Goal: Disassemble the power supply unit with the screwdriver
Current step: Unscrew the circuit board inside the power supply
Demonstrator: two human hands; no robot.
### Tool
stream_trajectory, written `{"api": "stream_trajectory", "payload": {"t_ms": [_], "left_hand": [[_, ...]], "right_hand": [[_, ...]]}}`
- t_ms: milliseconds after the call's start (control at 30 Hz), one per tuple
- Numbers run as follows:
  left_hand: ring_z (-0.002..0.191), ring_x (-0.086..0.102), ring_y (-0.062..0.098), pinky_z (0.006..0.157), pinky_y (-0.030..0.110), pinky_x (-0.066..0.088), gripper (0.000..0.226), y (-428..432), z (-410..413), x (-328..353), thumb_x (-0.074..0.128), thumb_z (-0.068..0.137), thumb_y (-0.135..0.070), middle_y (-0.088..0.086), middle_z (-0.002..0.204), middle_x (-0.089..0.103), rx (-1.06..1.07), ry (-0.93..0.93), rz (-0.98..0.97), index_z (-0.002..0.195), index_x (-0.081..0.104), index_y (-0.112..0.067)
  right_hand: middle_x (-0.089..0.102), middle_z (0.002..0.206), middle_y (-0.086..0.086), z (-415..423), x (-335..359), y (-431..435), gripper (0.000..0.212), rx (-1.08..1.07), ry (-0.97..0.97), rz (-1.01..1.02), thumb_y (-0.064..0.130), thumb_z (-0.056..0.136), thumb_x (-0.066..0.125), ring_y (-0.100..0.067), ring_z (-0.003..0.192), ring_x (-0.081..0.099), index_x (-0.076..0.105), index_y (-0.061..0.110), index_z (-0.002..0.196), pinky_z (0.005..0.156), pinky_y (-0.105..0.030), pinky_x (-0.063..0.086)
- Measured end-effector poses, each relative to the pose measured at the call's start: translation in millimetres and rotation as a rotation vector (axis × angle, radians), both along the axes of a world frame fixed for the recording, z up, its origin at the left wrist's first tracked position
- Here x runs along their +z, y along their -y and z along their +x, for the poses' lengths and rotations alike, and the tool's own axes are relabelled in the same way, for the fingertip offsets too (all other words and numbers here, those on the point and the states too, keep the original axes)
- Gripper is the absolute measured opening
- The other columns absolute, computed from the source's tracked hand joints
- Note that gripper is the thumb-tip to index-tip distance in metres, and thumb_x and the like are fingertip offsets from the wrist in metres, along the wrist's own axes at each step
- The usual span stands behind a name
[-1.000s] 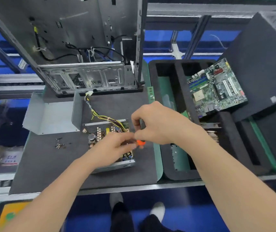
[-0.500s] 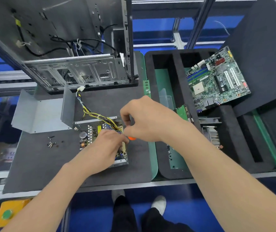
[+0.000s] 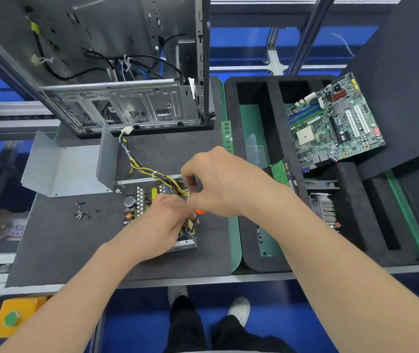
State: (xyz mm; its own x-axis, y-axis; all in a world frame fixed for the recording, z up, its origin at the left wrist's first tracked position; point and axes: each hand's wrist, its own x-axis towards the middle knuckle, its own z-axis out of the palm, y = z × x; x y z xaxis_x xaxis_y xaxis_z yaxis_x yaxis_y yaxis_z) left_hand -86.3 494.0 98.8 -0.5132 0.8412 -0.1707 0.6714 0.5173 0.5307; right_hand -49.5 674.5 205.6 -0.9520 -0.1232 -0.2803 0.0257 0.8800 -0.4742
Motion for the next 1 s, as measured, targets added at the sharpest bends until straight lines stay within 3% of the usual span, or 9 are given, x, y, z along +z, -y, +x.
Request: {"api": "stream_trajectory", "payload": {"t_ms": [267,433,500,567,700,800,867,933,1000], "left_hand": [[0.099,0.052,0.021,0.096,0.024,0.031,0.037,2,-1,-6,0.049,0.095,0.009,0.000,0.101,0.067,-0.041,-0.063,0.030,0.101,0.071,-0.021],[0.083,0.042,0.026,0.076,0.029,0.031,0.058,3,-1,-8,0.051,0.087,0.011,-0.007,0.080,0.043,-0.037,-0.098,0.102,0.071,0.023,-0.037],[0.081,0.045,0.028,0.073,0.032,0.037,0.050,3,-2,-9,0.050,0.085,0.011,-0.009,0.075,0.042,-0.038,-0.088,0.082,0.066,0.031,-0.031],[0.081,0.051,0.008,0.069,0.032,0.043,0.038,3,-2,-6,0.053,0.084,0.011,-0.016,0.073,0.048,-0.027,-0.059,0.094,0.066,0.041,-0.020],[0.083,0.053,-0.020,0.071,0.003,0.040,0.019,12,-2,-1,0.068,0.097,-0.011,-0.040,0.085,0.060,-0.001,0.181,0.193,0.081,0.062,-0.019],[0.075,0.056,-0.018,0.063,0.008,0.039,0.035,10,-5,-4,0.063,0.090,-0.013,-0.030,0.072,0.063,0.076,0.192,0.211,0.065,0.057,-0.037],[0.066,0.051,-0.019,0.055,0.015,0.035,0.038,6,-6,-11,0.056,0.081,0.003,-0.018,0.058,0.052,0.163,0.148,0.212,0.055,0.048,-0.024],[0.079,0.050,-0.031,0.065,0.006,0.040,0.025,5,-5,-13,0.064,0.084,0.001,-0.010,0.070,0.063,0.142,0.119,0.249,0.071,0.064,-0.021],[0.092,0.046,-0.037,0.080,-0.005,0.036,0.014,6,-6,-14,0.071,0.090,-0.011,-0.017,0.109,0.068,0.059,0.117,0.274,0.088,0.075,-0.023]], "right_hand": [[0.058,0.083,0.004,2,1,6,0.013,0.041,0.003,0.085,0.020,0.079,0.067,-0.025,0.075,0.062,0.055,0.024,0.074,0.051,-0.026,0.035],[0.056,0.097,0.000,6,2,16,0.015,0.153,-0.021,0.137,0.010,0.080,0.065,-0.029,0.086,0.064,0.060,0.024,0.082,0.051,-0.028,0.037],[0.054,0.098,-0.001,7,0,19,0.016,0.155,-0.042,0.177,0.008,0.080,0.065,-0.030,0.083,0.063,0.059,0.023,0.083,0.049,-0.027,0.030],[0.051,0.098,-0.001,6,-2,23,0.020,0.196,-0.050,0.193,0.007,0.082,0.065,-0.030,0.081,0.061,0.055,0.024,0.083,0.049,-0.027,0.029],[0.047,0.097,-0.001,3,-1,27,0.025,0.309,-0.049,0.180,0.010,0.083,0.069,-0.029,0.082,0.060,0.050,0.026,0.087,0.054,-0.033,0.042],[0.043,0.091,0.001,7,1,30,0.022,0.290,-0.116,0.199,0.023,0.086,0.070,-0.028,0.076,0.054,0.050,0.024,0.095,0.047,-0.028,0.028],[0.036,0.077,0.003,11,1,34,0.036,0.148,-0.180,0.240,0.050,0.089,0.068,-0.028,0.067,0.044,0.048,0.019,0.089,0.046,-0.027,0.017],[0.030,0.067,0.002,10,5,39,0.061,-0.090,-0.168,0.303,0.074,0.092,0.050,-0.025,0.055,0.031,0.036,0.019,0.070,0.047,-0.028,0.014],[0.032,0.064,-0.001,5,8,42,0.063,-0.195,-0.055,0.323,0.073,0.095,0.044,-0.020,0.052,0.026,0.030,0.019,0.065,0.048,-0.028,0.016]]}}
